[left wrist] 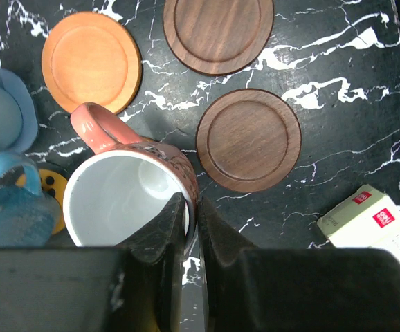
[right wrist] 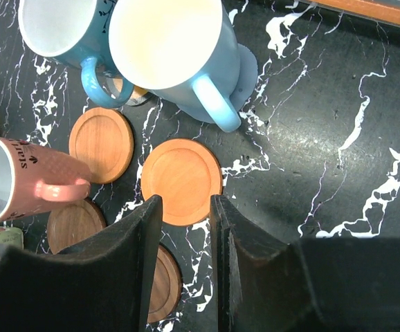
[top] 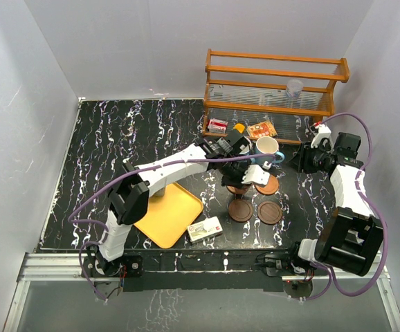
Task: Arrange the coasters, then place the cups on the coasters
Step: Place the cup on the coaster.
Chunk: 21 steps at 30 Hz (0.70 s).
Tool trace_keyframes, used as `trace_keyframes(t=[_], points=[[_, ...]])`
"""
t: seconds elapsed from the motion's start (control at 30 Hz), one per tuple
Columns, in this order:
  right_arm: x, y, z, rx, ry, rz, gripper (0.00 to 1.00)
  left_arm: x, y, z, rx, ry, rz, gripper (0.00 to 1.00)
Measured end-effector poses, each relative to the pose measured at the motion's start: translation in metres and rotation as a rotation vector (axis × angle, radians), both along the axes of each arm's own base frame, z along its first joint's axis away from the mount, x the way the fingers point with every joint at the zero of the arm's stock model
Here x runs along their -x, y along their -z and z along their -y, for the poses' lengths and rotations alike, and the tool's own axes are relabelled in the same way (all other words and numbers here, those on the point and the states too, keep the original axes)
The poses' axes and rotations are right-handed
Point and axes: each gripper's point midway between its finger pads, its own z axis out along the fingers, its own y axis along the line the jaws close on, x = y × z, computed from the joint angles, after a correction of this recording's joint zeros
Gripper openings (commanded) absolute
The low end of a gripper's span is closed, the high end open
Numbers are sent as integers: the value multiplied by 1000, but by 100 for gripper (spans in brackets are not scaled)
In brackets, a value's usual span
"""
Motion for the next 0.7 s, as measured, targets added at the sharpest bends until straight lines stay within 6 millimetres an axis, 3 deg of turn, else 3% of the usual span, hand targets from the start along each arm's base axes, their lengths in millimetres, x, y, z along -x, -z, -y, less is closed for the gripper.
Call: trace_keyframes(t=[0.37,0.7], points=[[-1,5,8,18,54,-25,32,-13,-16,29,22,245,168,0],[-2,8,15,47,88,-36,32,-29,1,57,44,398,240,0]])
